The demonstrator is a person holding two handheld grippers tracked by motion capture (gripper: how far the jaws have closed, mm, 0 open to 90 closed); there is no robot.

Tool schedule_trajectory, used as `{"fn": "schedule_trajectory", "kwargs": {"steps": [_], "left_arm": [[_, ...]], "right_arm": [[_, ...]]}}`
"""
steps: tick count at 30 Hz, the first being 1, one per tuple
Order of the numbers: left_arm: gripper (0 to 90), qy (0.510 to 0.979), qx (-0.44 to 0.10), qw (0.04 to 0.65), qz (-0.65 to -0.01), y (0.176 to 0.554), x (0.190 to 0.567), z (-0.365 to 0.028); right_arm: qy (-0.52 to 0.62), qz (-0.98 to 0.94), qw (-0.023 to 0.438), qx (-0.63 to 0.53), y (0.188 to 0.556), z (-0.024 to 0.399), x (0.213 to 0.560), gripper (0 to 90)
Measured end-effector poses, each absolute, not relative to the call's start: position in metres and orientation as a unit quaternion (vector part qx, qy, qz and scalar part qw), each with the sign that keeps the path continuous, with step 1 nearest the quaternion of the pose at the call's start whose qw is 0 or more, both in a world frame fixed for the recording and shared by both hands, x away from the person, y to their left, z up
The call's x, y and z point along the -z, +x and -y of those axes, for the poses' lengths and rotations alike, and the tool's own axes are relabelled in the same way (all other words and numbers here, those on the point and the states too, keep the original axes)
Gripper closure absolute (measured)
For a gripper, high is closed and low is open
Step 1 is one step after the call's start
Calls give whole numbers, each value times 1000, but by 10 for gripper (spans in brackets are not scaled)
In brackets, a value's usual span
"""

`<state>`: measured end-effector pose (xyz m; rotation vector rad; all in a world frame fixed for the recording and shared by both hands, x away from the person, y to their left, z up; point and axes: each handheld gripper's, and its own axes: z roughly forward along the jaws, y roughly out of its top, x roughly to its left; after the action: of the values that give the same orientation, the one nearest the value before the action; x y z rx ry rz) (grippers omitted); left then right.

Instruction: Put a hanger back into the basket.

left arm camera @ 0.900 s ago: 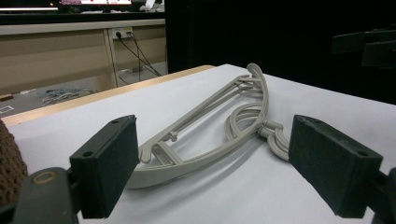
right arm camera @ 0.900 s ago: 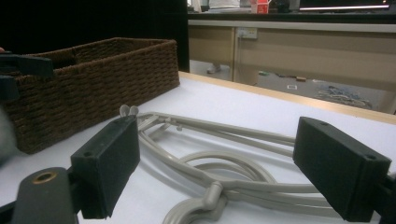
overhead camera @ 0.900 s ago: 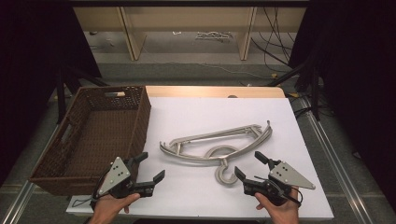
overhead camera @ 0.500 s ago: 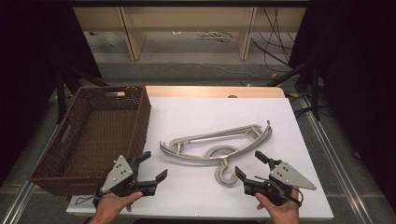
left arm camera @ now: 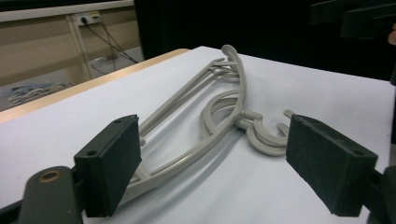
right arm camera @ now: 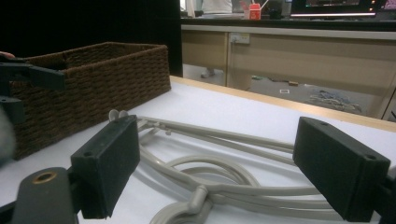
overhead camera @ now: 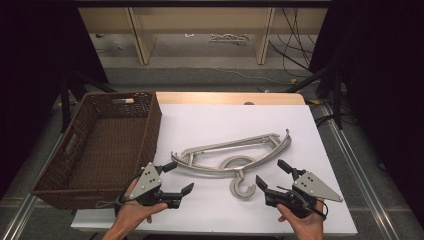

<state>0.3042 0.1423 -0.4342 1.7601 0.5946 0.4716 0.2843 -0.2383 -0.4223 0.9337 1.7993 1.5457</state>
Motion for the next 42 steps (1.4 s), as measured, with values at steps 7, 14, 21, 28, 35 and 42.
{"fn": "schedule_trajectory", "kwargs": {"steps": [7, 14, 21, 28, 35, 42], "left_arm": [[174, 771, -196, 557, -240, 316, 433, -122], [215, 812, -195, 511, -204, 335, 435, -96], [260, 854, -191, 452, -175, 355, 444, -71], [291, 882, -184, 402, -163, 372, 458, -58], [377, 910, -194, 341, -133, 383, 466, -44], [481, 921, -205, 316, -103, 392, 470, -35]], "right_arm": [[354, -679, 292, -573, 284, 242, 422, 158], [352, -679, 295, -573, 284, 243, 423, 158], [355, -675, 295, -575, 286, 244, 424, 159], [371, -681, 266, -572, 284, 245, 424, 160], [369, -682, 267, -573, 285, 244, 425, 160], [366, -685, 262, -573, 285, 243, 426, 161]]}}
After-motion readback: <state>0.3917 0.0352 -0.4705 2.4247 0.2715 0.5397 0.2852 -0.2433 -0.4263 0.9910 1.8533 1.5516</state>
